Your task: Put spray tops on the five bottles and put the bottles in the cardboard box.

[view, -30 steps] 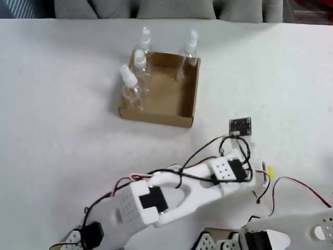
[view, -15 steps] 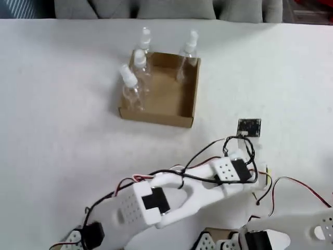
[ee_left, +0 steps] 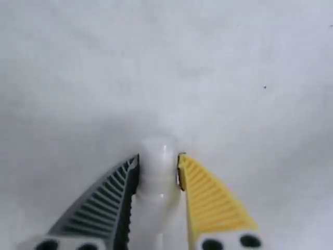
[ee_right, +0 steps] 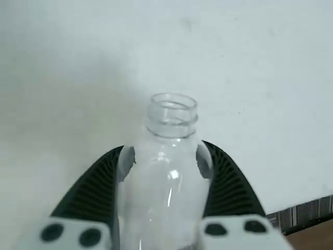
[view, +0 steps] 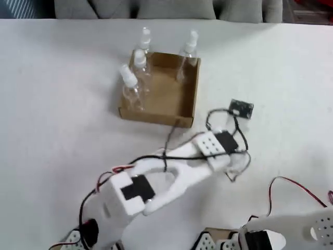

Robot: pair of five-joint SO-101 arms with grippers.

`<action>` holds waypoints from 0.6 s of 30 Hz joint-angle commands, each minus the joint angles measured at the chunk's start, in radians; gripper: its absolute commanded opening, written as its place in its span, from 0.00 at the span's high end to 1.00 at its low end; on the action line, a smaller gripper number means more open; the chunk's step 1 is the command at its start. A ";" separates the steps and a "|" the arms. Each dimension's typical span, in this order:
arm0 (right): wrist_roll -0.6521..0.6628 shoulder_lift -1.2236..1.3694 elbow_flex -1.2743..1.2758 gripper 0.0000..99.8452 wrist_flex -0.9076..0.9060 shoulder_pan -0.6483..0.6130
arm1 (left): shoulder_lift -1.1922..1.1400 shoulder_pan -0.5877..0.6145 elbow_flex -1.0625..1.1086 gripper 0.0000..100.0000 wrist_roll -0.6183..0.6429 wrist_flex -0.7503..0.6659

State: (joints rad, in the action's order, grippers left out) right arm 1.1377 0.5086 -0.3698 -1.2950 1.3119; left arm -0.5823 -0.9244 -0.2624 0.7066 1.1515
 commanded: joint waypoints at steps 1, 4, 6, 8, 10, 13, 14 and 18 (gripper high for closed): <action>-0.017 -0.139 -0.048 0.98 -0.110 -0.059 | 0.133 0.073 -0.011 0.98 -0.121 0.135; -0.120 -0.211 -0.046 0.98 -0.189 -0.102 | 0.159 0.113 -0.011 0.98 -0.184 0.206; -0.173 -0.263 -0.038 0.98 -0.249 -0.131 | 0.177 0.140 -0.011 0.98 -0.239 0.245; -0.195 -0.311 -0.037 0.98 -0.326 -0.163 | 0.199 0.168 -0.009 0.98 -0.288 0.287; -0.199 -0.352 -0.037 0.98 -0.401 -0.194 | 0.220 0.199 0.005 0.98 -0.324 0.307; -0.229 -0.421 -0.003 0.98 -0.430 -0.231 | 0.283 0.236 0.087 0.98 -0.358 0.275; -0.244 -0.455 0.021 0.98 -0.430 -0.237 | 0.317 0.242 0.124 0.98 -0.362 0.253; -0.253 -0.598 0.157 0.98 -0.424 -0.269 | 0.499 0.255 0.305 0.98 -0.361 0.147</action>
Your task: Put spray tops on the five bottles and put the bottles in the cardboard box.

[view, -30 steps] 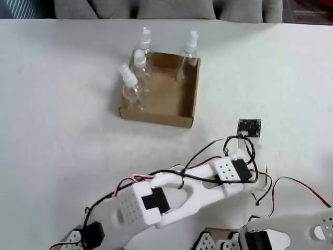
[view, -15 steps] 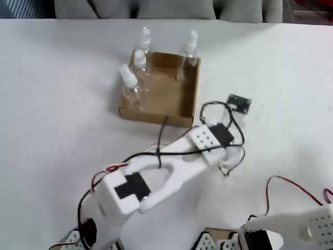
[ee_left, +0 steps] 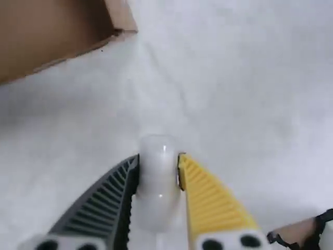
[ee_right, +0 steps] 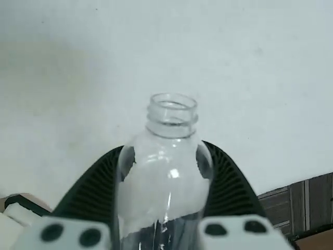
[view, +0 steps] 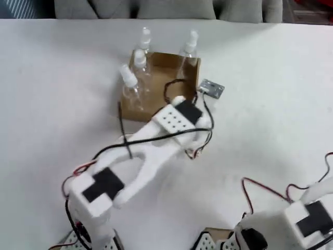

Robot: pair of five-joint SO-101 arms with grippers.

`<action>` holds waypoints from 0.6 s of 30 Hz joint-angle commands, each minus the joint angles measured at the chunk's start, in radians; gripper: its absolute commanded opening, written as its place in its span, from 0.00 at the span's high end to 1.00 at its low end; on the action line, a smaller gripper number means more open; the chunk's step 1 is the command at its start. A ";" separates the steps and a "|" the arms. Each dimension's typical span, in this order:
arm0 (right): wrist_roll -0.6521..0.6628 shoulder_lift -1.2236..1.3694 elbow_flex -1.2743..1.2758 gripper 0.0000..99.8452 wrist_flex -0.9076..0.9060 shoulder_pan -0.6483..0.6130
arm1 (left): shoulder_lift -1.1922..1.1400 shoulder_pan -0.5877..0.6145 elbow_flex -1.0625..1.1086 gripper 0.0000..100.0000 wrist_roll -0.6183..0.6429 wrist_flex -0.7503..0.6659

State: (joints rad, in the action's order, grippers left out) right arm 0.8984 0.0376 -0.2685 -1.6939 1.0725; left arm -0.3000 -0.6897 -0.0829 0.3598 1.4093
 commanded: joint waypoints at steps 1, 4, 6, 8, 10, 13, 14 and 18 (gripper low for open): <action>-0.014 -0.159 0.091 0.98 -0.024 -0.045 | 0.265 0.021 0.176 0.98 -0.014 -0.141; -0.021 -0.246 0.199 0.98 0.001 -0.105 | 0.401 0.030 0.322 0.98 -0.014 -0.216; -0.023 -0.298 0.272 0.98 0.036 -0.156 | 0.479 0.056 0.408 0.98 -0.014 -0.256; -0.023 -0.349 0.344 0.98 0.070 -0.217 | 0.552 0.097 0.485 0.98 -0.014 -0.290; -0.026 -0.400 0.427 0.98 0.110 -0.278 | 0.618 0.143 0.551 0.98 -0.015 -0.315; -0.129 -0.479 0.546 0.98 0.189 -0.374 | 0.717 0.205 0.651 0.98 -0.015 -0.348; -0.169 -0.506 0.588 0.98 0.222 -0.404 | 0.750 0.220 0.686 0.98 -0.015 -0.358; -0.282 -0.611 0.747 0.98 0.335 -0.552 | 0.878 0.266 0.822 0.98 -0.120 -0.393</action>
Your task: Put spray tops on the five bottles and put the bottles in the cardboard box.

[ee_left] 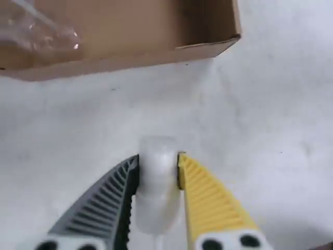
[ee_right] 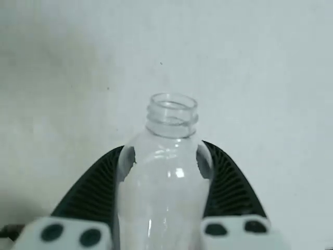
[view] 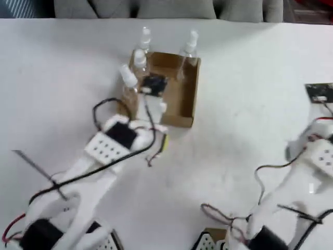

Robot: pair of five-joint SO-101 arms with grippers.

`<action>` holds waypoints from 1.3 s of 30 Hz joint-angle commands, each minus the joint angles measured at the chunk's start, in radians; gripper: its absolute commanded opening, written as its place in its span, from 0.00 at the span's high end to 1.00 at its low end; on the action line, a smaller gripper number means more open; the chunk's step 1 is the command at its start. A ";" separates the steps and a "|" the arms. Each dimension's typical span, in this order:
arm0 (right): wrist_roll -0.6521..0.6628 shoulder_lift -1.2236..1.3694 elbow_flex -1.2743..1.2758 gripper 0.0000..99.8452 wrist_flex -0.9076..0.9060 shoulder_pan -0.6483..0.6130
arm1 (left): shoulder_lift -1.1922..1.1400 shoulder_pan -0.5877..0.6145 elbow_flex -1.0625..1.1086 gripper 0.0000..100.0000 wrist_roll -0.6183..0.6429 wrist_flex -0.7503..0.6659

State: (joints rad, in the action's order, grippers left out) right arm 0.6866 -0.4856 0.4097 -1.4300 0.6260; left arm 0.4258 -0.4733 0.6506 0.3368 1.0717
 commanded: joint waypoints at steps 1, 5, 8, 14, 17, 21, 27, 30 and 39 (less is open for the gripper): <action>-0.084 -0.111 0.109 0.98 0.094 -0.147 | 0.183 0.062 0.121 0.98 -0.124 -0.064; -0.097 -0.189 0.275 0.98 0.211 -0.323 | 0.292 0.119 0.238 0.98 -0.166 -0.118; -0.100 -0.239 0.354 0.98 0.317 -0.421 | 0.369 0.183 0.296 0.98 -0.166 -0.147; -0.100 -0.275 0.393 0.98 0.453 -0.545 | 0.509 0.288 0.397 0.98 -0.169 -0.160; -0.101 -0.274 0.393 0.98 0.527 -0.590 | 0.572 0.306 0.442 0.98 -0.170 -0.160; -0.101 -0.274 0.414 0.98 0.628 -0.634 | 0.653 0.326 0.489 0.98 -0.170 -0.160; -0.101 -0.285 0.615 0.98 0.963 -0.684 | 0.748 0.352 0.531 0.98 -0.167 -0.160; -0.129 -0.285 0.680 0.98 1.170 -0.676 | 0.773 0.344 0.549 0.98 -0.161 -0.160; -0.486 -0.285 0.689 0.98 1.311 -0.707 | 0.782 0.344 0.552 0.98 -0.161 -0.187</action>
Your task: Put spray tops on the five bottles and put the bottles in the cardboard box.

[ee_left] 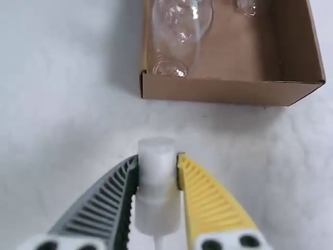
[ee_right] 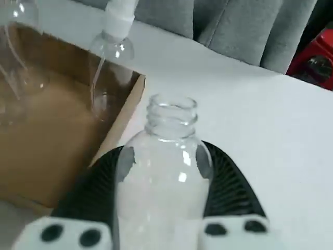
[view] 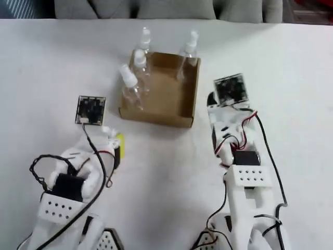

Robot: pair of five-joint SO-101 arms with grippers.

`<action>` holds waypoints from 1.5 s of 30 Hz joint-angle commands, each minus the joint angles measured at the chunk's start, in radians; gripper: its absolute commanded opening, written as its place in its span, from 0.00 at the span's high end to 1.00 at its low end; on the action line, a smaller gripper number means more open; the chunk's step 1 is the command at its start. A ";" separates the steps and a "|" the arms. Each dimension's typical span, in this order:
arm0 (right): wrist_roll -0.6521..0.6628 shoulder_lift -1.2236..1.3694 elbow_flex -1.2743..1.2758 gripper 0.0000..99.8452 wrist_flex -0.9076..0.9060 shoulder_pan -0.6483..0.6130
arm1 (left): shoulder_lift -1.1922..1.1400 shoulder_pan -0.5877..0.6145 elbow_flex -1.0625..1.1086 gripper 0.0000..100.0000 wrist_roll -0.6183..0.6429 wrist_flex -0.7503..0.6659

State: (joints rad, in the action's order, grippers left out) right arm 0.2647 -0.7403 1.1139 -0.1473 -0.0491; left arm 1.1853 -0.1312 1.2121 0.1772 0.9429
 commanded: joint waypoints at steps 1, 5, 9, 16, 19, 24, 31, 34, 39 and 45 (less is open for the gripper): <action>-0.075 -0.030 -0.015 0.98 0.028 -0.039 | 0.022 0.004 -0.009 0.98 -0.002 -0.061; -0.078 -0.081 -0.005 0.98 0.025 -0.088 | 0.022 0.008 -0.009 0.98 -0.002 -0.087; -0.170 -0.265 0.066 0.98 0.021 -0.163 | 0.022 0.008 -0.008 0.98 -0.003 -0.103; -0.192 -0.590 0.275 0.98 0.021 -0.274 | 0.022 0.010 0.074 0.98 -0.003 -0.262; -0.193 -0.687 0.359 0.98 0.021 -0.338 | 0.022 0.010 0.084 0.98 -0.003 -0.305; -0.195 -0.823 0.502 0.98 0.027 -0.395 | 0.024 0.010 0.080 0.98 -0.003 -0.376; -0.241 -1.012 0.582 0.98 -0.104 -0.437 | 0.101 0.062 0.081 0.98 -0.002 -0.605; -0.288 -1.067 0.577 0.98 -0.202 -0.461 | 0.208 0.068 0.081 0.98 -0.002 -0.687; -0.288 -1.058 0.577 0.98 -0.226 -0.512 | 0.392 0.031 0.060 0.98 -0.003 -0.824; -0.288 -1.058 0.577 0.98 -0.251 -0.532 | 0.377 -0.071 -0.133 0.98 -0.008 -0.865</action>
State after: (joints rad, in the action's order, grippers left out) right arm -0.0115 -1.7837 1.6847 -0.3959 -0.5754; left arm 1.5827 -0.1343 1.2582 0.1772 0.1097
